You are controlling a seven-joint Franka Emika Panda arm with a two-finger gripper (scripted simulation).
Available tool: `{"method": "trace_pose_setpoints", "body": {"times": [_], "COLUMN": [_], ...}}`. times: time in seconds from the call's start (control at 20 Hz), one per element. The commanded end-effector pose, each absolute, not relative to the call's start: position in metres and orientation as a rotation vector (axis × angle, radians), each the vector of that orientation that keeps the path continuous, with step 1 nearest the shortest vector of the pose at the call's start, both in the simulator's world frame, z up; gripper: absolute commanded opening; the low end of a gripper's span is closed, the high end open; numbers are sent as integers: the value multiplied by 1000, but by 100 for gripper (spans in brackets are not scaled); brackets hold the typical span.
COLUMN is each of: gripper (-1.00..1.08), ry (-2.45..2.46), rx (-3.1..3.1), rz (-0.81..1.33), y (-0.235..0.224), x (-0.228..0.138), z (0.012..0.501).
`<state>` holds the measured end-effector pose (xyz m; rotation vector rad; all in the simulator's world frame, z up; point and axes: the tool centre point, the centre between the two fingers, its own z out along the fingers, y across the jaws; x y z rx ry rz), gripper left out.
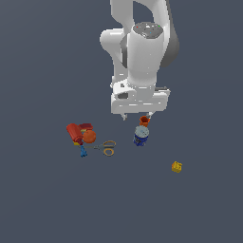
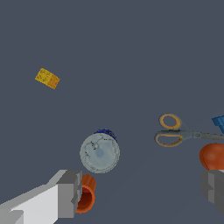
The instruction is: Pick up a designated object from a clutter of objects.
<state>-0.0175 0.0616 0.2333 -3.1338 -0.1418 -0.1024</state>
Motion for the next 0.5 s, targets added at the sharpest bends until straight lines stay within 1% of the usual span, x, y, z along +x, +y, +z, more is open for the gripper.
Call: {"method": "trace_pose_setpoints", "body": {"times": [0.0,0.25,0.45], "gripper": [100,100,100], "ry": [-173,-236,-280], "rx": [-3136,-3136,-3132], "rz": [-86,-55,-34], "y": [76,101,116], "x": [-33,-69,-97], "z": [206,157,128]}}
